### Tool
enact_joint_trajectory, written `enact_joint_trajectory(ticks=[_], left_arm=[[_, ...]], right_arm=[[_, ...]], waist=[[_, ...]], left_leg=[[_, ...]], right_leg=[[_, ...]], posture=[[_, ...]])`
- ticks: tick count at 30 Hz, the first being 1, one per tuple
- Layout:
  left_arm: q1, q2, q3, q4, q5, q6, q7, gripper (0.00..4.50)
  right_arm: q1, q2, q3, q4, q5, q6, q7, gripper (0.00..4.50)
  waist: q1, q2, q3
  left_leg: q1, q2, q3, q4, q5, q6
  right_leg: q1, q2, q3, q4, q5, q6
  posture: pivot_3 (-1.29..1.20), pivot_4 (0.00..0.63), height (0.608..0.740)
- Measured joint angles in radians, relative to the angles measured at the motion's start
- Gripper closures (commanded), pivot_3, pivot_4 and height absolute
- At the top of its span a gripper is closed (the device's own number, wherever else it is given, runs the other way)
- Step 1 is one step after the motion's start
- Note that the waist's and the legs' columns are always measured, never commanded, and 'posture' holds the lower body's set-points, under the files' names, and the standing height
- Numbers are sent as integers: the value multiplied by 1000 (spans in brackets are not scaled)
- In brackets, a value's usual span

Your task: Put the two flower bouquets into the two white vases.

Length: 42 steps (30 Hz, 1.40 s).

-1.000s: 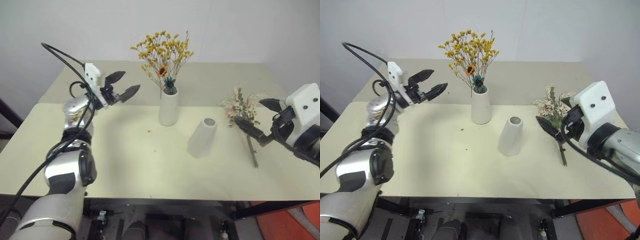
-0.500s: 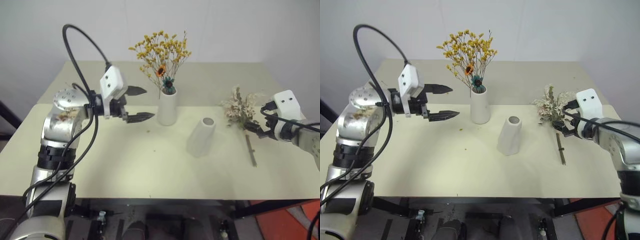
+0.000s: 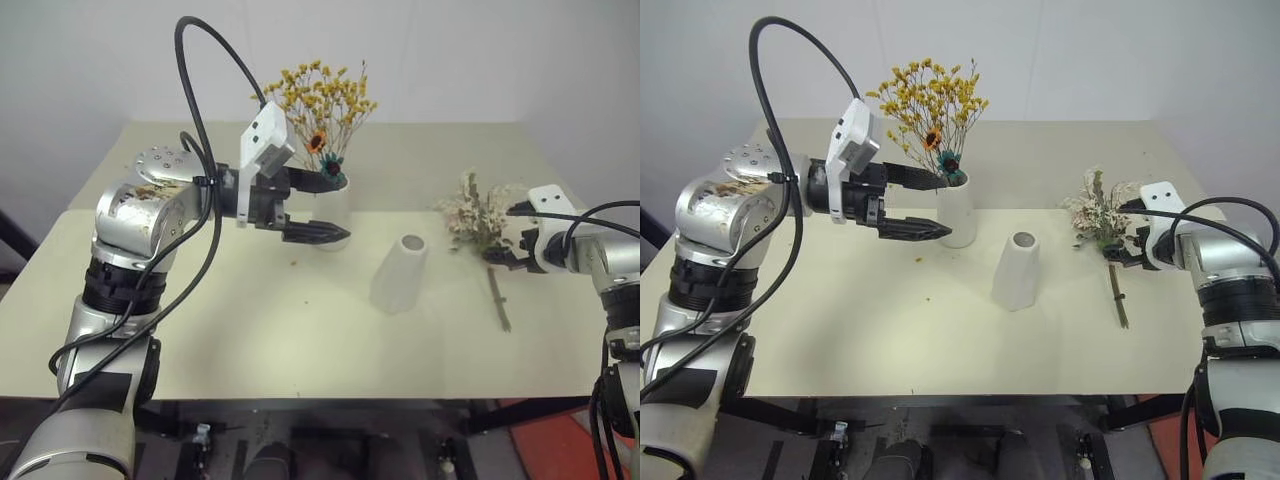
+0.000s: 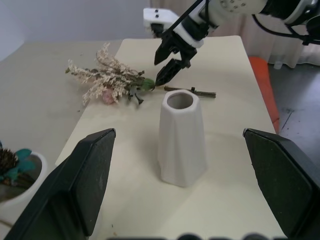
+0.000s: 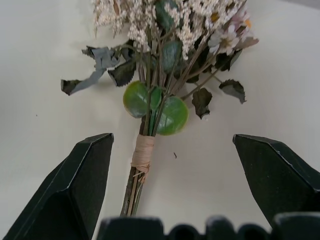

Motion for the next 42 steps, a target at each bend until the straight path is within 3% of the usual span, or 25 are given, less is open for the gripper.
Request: enact_joint_trajectory(ticks=[6,19,26,32,37,42], left_arm=[[-1,-7,-11,24,2,-46,-7,41],[7,16,-9,49,25,-85,30,0],[24,16,-8,46,23,-84,45,0],[24,15,-9,47,25,-87,53,0],[22,13,-8,51,34,-89,59,0],[15,12,-9,65,35,-92,56,0]], right_arm=[[-50,52,10,150,-69,-64,51,0],[-205,130,38,464,-223,-196,116,4295],[-233,149,34,519,-259,-223,133,4304],[-227,149,-61,459,-250,-255,0,4305],[-107,144,-321,42,-169,-301,-178,4305],[35,289,-572,-447,-31,-383,-341,4305]], waist=[[-8,0,0],[-14,0,0],[-14,0,0],[-14,1,1],[-11,1,1],[-11,2,1]], left_leg=[[0,0,0,0,0,0],[0,0,0,-1,1,-1],[0,0,0,-1,1,-1],[0,0,0,-2,1,-2],[-6,-1,0,-3,2,-3],[-11,-1,0,-1,3,-4]], right_leg=[[0,0,0,0,0,0],[-1,0,1,1,0,0],[-1,0,1,2,0,0],[-3,0,1,2,0,0],[-10,0,2,7,0,0],[-14,0,3,9,1,-1]], posture=[[0,150,740],[0,150,740],[0,150,740],[0,150,740],[0,150,740],[0,150,740]])
